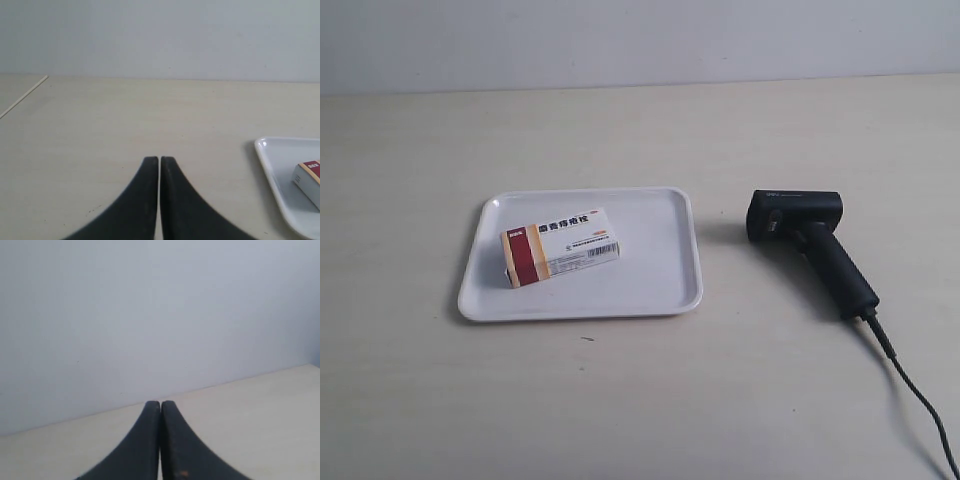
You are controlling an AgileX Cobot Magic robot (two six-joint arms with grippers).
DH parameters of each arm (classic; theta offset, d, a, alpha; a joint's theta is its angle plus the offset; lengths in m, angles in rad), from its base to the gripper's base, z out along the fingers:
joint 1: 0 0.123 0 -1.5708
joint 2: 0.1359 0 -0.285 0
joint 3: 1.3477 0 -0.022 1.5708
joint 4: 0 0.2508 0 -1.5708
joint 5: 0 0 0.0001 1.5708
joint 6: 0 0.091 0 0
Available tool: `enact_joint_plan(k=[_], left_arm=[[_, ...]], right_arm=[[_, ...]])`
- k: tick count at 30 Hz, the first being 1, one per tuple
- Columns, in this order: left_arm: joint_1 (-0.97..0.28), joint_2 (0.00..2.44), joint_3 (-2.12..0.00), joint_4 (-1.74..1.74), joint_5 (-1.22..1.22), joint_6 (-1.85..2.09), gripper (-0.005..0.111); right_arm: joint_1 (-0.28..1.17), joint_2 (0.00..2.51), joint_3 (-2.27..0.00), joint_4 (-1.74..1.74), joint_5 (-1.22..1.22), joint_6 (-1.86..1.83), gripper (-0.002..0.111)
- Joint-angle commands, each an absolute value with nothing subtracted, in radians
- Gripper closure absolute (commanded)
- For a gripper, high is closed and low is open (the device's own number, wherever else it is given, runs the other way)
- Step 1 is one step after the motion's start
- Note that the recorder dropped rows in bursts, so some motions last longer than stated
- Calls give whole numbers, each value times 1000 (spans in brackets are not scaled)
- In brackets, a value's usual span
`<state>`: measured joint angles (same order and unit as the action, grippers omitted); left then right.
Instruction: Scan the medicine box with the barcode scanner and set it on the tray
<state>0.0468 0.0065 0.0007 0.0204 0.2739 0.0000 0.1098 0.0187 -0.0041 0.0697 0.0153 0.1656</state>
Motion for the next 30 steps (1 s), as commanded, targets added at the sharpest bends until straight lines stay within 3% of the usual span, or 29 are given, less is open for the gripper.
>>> enact_joint_plan(k=[1, 30], left_arm=[[48, 0, 0, 15, 274, 0, 103], [48, 0, 0, 15, 274, 0, 103]], right_arm=[[54, 0, 0, 68, 65, 158, 107], [46, 0, 0, 70, 152, 37, 107]])
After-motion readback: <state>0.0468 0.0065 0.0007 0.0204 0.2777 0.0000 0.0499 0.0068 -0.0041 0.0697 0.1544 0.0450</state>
